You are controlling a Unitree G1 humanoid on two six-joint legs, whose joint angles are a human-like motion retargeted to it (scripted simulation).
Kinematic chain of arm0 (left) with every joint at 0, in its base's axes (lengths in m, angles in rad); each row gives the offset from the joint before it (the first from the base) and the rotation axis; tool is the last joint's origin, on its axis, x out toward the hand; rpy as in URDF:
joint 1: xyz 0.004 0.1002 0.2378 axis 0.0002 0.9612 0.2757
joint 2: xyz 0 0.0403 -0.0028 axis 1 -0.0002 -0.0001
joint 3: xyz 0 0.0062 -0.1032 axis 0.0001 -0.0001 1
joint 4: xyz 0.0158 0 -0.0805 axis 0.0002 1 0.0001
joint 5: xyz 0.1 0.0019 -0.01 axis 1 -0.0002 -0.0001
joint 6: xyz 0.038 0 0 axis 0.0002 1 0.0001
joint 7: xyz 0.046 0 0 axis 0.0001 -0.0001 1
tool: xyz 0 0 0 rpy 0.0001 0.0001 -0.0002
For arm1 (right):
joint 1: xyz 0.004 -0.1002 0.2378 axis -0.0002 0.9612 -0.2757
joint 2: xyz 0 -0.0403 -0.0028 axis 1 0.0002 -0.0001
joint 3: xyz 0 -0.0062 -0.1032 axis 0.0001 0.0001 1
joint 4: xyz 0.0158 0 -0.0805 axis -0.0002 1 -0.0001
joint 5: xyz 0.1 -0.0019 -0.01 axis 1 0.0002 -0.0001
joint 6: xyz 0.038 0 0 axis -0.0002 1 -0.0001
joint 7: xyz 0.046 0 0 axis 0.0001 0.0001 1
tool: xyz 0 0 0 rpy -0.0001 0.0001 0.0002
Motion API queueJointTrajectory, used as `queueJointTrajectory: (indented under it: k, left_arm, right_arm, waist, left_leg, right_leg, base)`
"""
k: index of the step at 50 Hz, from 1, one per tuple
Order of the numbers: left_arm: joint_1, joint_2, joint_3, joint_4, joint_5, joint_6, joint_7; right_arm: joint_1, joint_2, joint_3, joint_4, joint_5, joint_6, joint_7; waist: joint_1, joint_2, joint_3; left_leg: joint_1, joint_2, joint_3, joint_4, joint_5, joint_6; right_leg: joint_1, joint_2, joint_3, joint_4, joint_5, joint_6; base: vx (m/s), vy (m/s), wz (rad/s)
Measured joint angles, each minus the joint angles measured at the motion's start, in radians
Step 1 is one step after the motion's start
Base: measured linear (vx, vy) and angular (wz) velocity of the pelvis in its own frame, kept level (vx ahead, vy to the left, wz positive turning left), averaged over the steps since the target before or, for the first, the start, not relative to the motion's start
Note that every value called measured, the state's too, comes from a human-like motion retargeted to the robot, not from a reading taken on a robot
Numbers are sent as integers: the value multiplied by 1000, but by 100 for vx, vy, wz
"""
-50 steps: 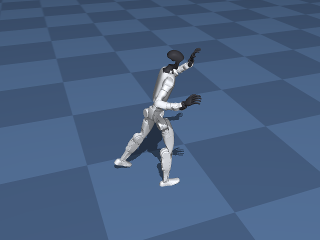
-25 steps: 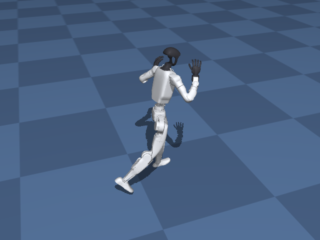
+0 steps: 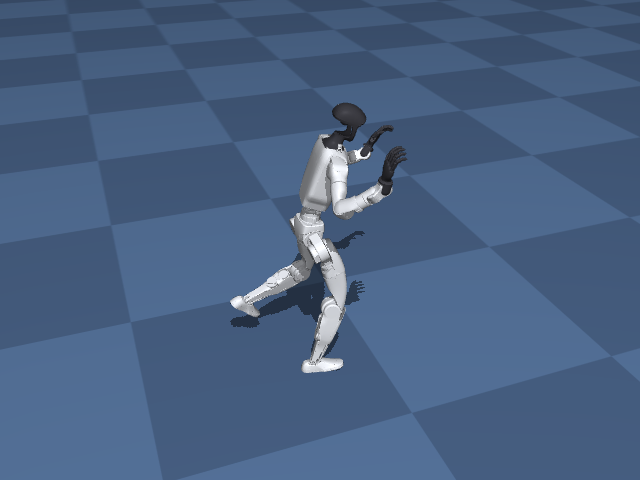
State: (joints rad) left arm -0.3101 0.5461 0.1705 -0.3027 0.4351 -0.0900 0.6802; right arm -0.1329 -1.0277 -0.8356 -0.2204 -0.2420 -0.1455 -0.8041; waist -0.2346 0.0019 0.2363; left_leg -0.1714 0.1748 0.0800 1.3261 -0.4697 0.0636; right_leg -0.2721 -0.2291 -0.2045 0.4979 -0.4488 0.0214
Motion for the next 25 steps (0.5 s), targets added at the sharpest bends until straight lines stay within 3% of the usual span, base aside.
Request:
queueJointTrajectory:
  k: [3, 5, 7, 10, 12, 14, 15, 16, 18, 20, 23, 25]
  left_arm:
    - [249, -44, 128, 17, -93, -20, -20]
    - [392, -17, 237, 46, -123, -25, -15]
    - [522, 33, 373, 84, -174, -34, 16]
    - [671, 107, 539, 137, -293, -67, 97]
    - [748, 171, 618, 164, -368, -122, 134]
    - [782, 246, 664, 188, -383, -163, 127]
    - [784, 291, 681, 204, -371, -174, 116]
    - [744, 346, 693, 222, -351, -162, 108]
    - [608, 459, 709, 248, -319, -116, 101]
    - [403, 559, 690, 246, -307, -44, 125]
    - [121, 646, 553, 173, -308, 23, 207]
    - [-16, 668, 431, 116, -264, 38, 225]
  right_arm:
    - [-253, -9, 130, -51, -17, 6, -25]
    - [-364, 34, 229, -99, -33, 7, -19]
    - [-439, 128, 354, -155, -37, 0, 11]
    - [-488, 292, 577, -233, 31, -44, 83]
    - [-495, 398, 751, -256, 114, -96, 156]
    - [-475, 486, 909, -250, 146, -143, 235]
    - [-458, 528, 981, -238, 135, -161, 275]
    - [-422, 555, 1018, -227, 111, -165, 305]
    - [-317, 592, 1043, -219, 96, -164, 356]
    - [-168, 610, 1009, -232, 145, -152, 398]
    - [46, 557, 906, -266, 219, -135, 405]
    - [168, 480, 794, -274, 222, -137, 369]
  waist:
    - [175, -41, -49]
    - [304, -88, -101]
    - [415, -141, -149]
    - [530, -165, -182]
    - [552, -106, -163]
    - [544, -27, -139]
    - [533, 10, -130]
    - [514, 19, -118]
    - [466, 1, -87]
    - [401, -38, -54]
    - [251, -42, -48]
    - [123, -1, -64]
  left_leg:
    - [-148, -23, 89, 47, -36, 44]
    - [-221, -48, 175, -71, -44, 76]
    - [-241, -80, 264, -323, -7, 85]
    - [-156, -118, 392, -858, 64, 36]
    - [-51, -110, 446, -1148, 80, -43]
    - [14, -76, 418, -1235, 127, -79]
    - [38, -56, 381, -1232, 165, -73]
    - [39, -57, 335, -1163, 146, -30]
    - [12, -86, 261, -965, 30, 54]
    - [-31, -128, 211, -773, -99, 80]
    - [-1, -165, 130, -732, -156, 19]
    - [64, -162, 55, -817, -123, -39]
  right_leg:
    - [58, 10, 45, -4, -39, 32]
    - [127, 0, 73, -104, 29, 73]
    - [202, -15, 107, -223, 166, 109]
    - [339, -7, 157, -368, 396, 145]
    - [464, 49, 187, -393, 468, 134]
    - [528, 96, 159, -265, 425, 90]
    - [529, 108, 122, -145, 372, 61]
    - [485, 81, 80, 20, 301, 35]
    - [374, 2, 41, 329, 160, -2]
    - [242, -48, 69, 553, 49, -12]
    - [53, -56, 72, 644, 16, 30]
    - [-13, -51, 7, 532, 17, 31]
  base:
    - [123, -21, -124]
    - [128, -9, -124]
    - [131, 4, -126]
    - [134, 20, -107]
    - [136, 32, -61]
    - [131, 34, -8]
    - [122, 33, 40]
    - [116, 31, 75]
    - [108, 27, 133]
    - [105, 18, 172]
    - [108, 7, 186]
    - [109, 0, 208]
